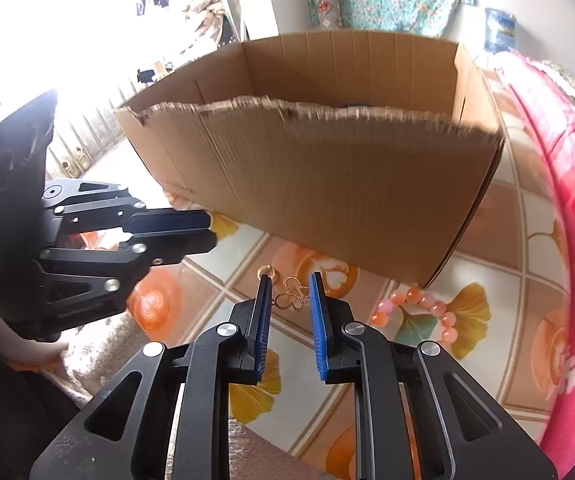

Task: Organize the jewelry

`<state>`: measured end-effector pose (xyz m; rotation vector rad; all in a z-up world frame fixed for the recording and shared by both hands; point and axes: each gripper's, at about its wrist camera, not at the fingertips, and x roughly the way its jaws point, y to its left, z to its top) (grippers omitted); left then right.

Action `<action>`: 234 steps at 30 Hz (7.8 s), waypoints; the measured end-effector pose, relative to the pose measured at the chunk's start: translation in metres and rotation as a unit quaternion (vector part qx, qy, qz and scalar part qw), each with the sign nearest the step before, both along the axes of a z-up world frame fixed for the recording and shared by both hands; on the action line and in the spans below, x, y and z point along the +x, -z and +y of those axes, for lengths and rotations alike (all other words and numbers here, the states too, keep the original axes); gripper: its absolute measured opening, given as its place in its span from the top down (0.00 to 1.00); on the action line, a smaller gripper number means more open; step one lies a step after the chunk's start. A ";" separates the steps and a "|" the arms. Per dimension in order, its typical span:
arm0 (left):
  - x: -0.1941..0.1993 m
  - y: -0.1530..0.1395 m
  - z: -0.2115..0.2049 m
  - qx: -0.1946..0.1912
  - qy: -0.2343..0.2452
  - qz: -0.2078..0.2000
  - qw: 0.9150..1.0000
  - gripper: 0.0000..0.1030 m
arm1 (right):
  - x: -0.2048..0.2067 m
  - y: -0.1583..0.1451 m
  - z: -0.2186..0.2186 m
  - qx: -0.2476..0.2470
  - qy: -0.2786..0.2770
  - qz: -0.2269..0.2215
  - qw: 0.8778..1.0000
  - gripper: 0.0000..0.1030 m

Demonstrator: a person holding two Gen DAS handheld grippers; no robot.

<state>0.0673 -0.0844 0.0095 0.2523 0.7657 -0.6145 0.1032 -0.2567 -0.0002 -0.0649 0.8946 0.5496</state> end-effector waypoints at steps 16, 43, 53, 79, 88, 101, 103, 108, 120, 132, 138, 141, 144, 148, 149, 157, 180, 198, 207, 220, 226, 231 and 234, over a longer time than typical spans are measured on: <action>0.021 -0.105 0.015 -0.066 0.016 -0.076 0.995 0.88 | 0.006 -0.098 -0.016 0.064 0.044 -0.115 0.990 0.84; 0.117 -0.048 0.015 -0.023 -0.089 0.077 0.993 0.76 | 0.089 -0.073 -0.004 0.010 0.142 -0.055 0.988 0.75; 0.109 -0.054 0.020 -0.021 -0.098 0.064 0.993 0.69 | 0.081 -0.079 0.000 0.013 0.140 -0.065 0.988 0.67; 0.043 -0.094 0.053 0.027 -0.168 -0.011 0.985 0.26 | 0.011 -0.114 0.000 0.022 0.168 -0.122 0.978 0.16; 0.023 -0.096 0.063 0.035 -0.178 -0.022 0.983 0.23 | -0.019 -0.123 0.010 0.015 0.158 -0.152 0.976 0.08; 0.012 -0.083 0.074 0.046 -0.190 -0.010 0.981 0.19 | -0.047 -0.098 0.024 -0.037 0.144 -0.121 0.981 0.08; 0.010 -0.077 0.075 0.050 -0.190 -0.004 0.981 0.18 | -0.052 -0.087 0.029 -0.045 0.136 -0.107 0.984 0.08; 0.004 -0.046 0.076 0.060 -0.186 0.033 0.980 0.17 | -0.064 -0.050 0.034 -0.064 0.132 -0.056 0.988 0.08; 0.014 0.029 0.058 0.096 -0.176 0.112 0.973 0.17 | -0.050 0.018 0.025 -0.098 0.180 0.031 0.978 0.08; 0.024 0.039 0.059 0.074 -0.191 0.115 0.972 0.05 | -0.039 0.035 0.015 -0.099 0.184 0.037 0.977 0.08; 0.022 0.042 0.067 0.069 -0.190 0.111 0.973 0.05 | -0.034 0.036 0.012 -0.097 0.177 0.035 0.979 0.08; 0.024 0.044 0.069 0.070 -0.188 0.113 0.973 0.05 | -0.039 0.038 0.011 -0.093 0.169 0.022 0.981 0.08; 0.023 0.045 0.069 0.070 -0.185 0.111 0.974 0.05 | -0.039 0.031 0.004 -0.065 0.147 0.050 0.986 0.08; 0.022 0.046 0.069 0.069 -0.184 0.106 0.975 0.05 | -0.039 0.010 -0.012 0.003 0.150 0.023 0.988 0.08; 0.022 0.046 0.068 0.069 -0.184 0.106 0.975 0.05 | -0.038 0.007 -0.013 0.008 0.150 0.014 0.989 0.08; 0.020 0.047 0.069 0.071 -0.182 0.107 0.975 0.05 | -0.009 0.006 -0.016 0.015 0.142 0.015 0.990 0.42; 0.024 0.047 0.067 0.074 -0.178 0.109 0.975 0.04 | -0.014 0.024 -0.022 -0.001 0.179 0.066 0.982 0.92; -0.024 0.021 0.011 0.032 -0.033 0.018 0.999 0.23 | -0.005 0.025 -0.043 0.032 0.190 0.078 0.978 0.92; -0.014 0.024 -0.018 0.029 0.023 0.019 0.999 0.59 | -0.007 0.027 -0.050 0.042 0.187 0.077 0.979 0.92; 0.006 0.038 -0.034 0.048 0.016 0.038 0.998 0.86 | -0.014 0.026 -0.062 0.064 0.185 0.078 0.978 0.92; 0.004 0.033 -0.028 -0.028 0.056 0.108 0.992 0.86 | -0.016 0.025 -0.068 0.067 0.185 0.078 0.977 0.92; -0.001 0.026 -0.026 -0.018 0.061 0.070 0.995 0.86 | -0.014 0.026 -0.069 0.071 0.185 0.079 0.977 0.92; 0.001 0.028 -0.027 0.004 0.059 0.055 0.997 0.86 | -0.014 0.026 -0.068 0.069 0.184 0.078 0.977 0.92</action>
